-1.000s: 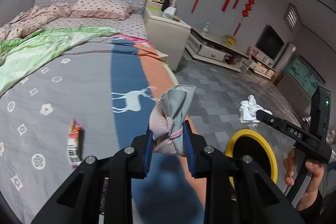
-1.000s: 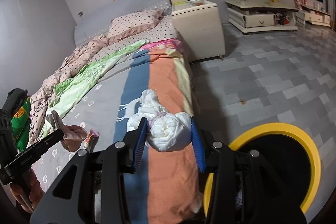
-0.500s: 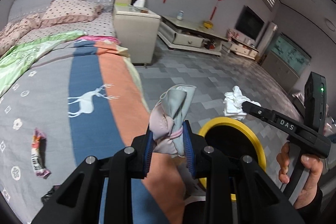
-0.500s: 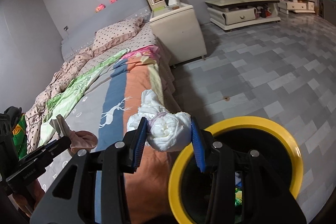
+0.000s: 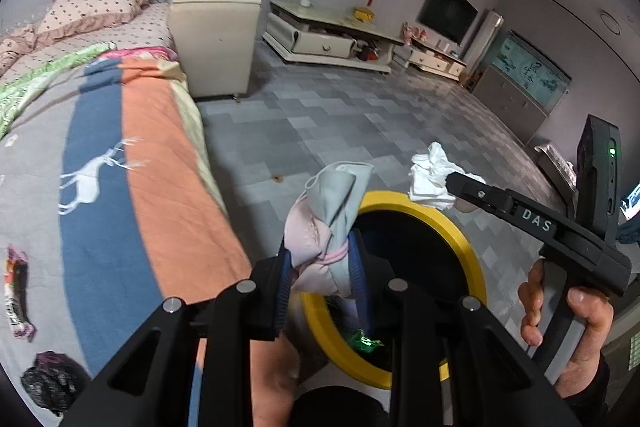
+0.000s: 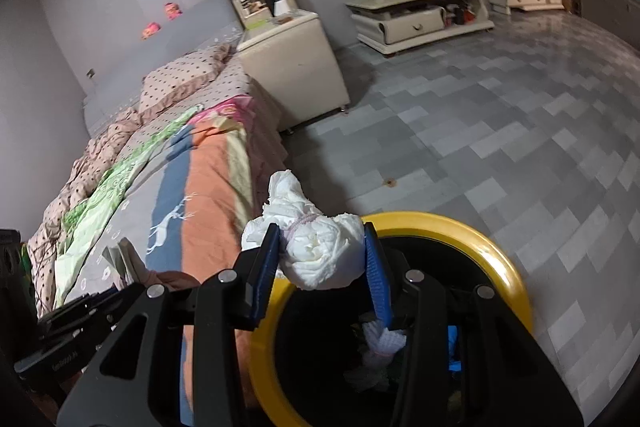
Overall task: Collect trash
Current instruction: 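Carry the pink cloth bundle and white tissue over the bin with both tools, then open both tools to drop the cloth bundle and tissue into the bin, then move both open tools back over the snack bag and black bag, then grasp the pomelo snack bag with the left tool while the right tool grasps the black plastic bag, then carry the snack bag and black plastic bag over the bin with both tools, then open both tools to drop the snack bag and black bag into the bin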
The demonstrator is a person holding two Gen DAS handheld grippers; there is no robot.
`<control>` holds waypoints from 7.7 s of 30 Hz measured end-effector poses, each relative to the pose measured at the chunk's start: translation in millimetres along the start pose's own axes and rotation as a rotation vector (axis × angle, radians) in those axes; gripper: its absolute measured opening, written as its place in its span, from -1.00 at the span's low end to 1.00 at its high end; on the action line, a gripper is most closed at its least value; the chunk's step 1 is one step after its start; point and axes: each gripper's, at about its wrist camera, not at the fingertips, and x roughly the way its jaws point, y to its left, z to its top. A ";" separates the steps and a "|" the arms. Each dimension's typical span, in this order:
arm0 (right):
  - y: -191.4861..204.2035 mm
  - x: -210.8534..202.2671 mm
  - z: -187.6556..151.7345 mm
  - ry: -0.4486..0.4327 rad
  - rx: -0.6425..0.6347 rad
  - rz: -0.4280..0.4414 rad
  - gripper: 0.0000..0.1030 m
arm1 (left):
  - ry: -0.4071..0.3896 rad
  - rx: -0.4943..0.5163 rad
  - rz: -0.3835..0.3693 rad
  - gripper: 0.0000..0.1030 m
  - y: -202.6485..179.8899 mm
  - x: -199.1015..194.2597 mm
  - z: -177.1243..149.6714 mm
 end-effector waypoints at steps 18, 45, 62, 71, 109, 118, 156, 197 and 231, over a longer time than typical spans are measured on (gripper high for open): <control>-78.3 16.9 -15.8 0.019 0.122 -0.107 -0.15 | 0.096 0.101 -0.036 -0.51 -47.8 53.7 -17.4; -45.5 -2.0 -25.5 -0.065 0.112 -0.116 0.79 | 0.020 -0.028 0.103 0.68 49.2 7.4 -16.9; 91.3 16.9 -45.5 0.008 -0.086 0.072 0.79 | -0.067 -0.217 0.278 0.68 182.4 -73.6 -16.5; 167.8 31.6 -70.7 0.068 -0.181 0.192 0.79 | -0.058 -0.293 0.373 0.69 247.2 -97.0 -31.1; 355.2 106.2 -207.2 0.328 -0.666 0.427 0.79 | 0.085 -0.436 0.378 0.68 358.4 -49.1 -87.6; 374.3 136.0 -225.7 0.394 -0.688 0.439 0.77 | 0.074 -0.413 0.368 0.30 367.4 -40.2 -93.2; 334.1 101.5 -206.5 0.374 -0.560 0.421 -0.07 | -0.051 -0.342 0.390 -0.54 320.4 -81.8 -80.4; 61.9 -27.3 -28.1 -0.095 -0.130 0.129 -0.03 | -0.126 0.074 0.126 -0.54 21.1 -50.5 -14.6; -70.8 2.3 -31.1 -0.063 0.135 -0.072 0.37 | 0.051 0.062 -0.010 0.08 -11.1 51.0 -15.6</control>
